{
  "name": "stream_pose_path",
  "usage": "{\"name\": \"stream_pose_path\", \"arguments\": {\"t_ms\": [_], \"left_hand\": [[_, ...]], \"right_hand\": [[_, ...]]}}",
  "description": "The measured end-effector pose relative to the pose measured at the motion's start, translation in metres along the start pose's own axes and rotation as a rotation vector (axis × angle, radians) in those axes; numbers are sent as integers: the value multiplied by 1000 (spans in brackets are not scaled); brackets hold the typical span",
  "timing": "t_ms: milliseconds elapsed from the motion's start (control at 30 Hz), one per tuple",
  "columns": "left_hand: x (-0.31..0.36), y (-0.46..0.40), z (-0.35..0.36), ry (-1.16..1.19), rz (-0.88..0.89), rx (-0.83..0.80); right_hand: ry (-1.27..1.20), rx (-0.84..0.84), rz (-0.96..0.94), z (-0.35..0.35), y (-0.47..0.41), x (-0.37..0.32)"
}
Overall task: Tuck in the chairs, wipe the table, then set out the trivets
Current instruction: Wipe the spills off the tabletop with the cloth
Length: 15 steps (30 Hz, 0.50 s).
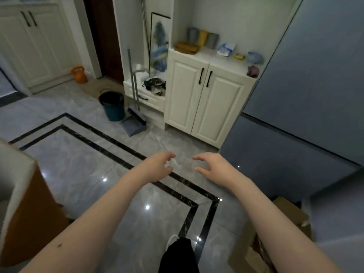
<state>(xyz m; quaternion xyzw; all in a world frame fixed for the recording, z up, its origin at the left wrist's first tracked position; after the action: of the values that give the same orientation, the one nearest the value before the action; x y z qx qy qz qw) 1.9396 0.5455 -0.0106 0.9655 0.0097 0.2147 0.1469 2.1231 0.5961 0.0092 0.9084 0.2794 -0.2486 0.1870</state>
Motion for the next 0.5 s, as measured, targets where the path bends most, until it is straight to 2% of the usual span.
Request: {"name": "stream_pose_path", "arguments": {"t_ms": [200,500], "left_hand": [[17,-146,-71,-26,59,14],[17,-336,-141,-60,168,64]], "right_hand": [[-31,81,7,-91,-119,46],[-70,219,44,-185,-274,112]]}}
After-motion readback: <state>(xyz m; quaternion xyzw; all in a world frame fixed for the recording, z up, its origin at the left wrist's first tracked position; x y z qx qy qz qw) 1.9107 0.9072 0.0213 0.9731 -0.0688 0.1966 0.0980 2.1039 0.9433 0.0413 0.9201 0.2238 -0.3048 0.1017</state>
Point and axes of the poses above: each hand's wrist, its own y-axis away from the middle knuckle, its own z-axis out of the palm, x = y × z, the point moved 3 cm from there along -y, towards the middle knuckle, and after that the axes turned 12 degrees about -y, right-handed, at the moved point
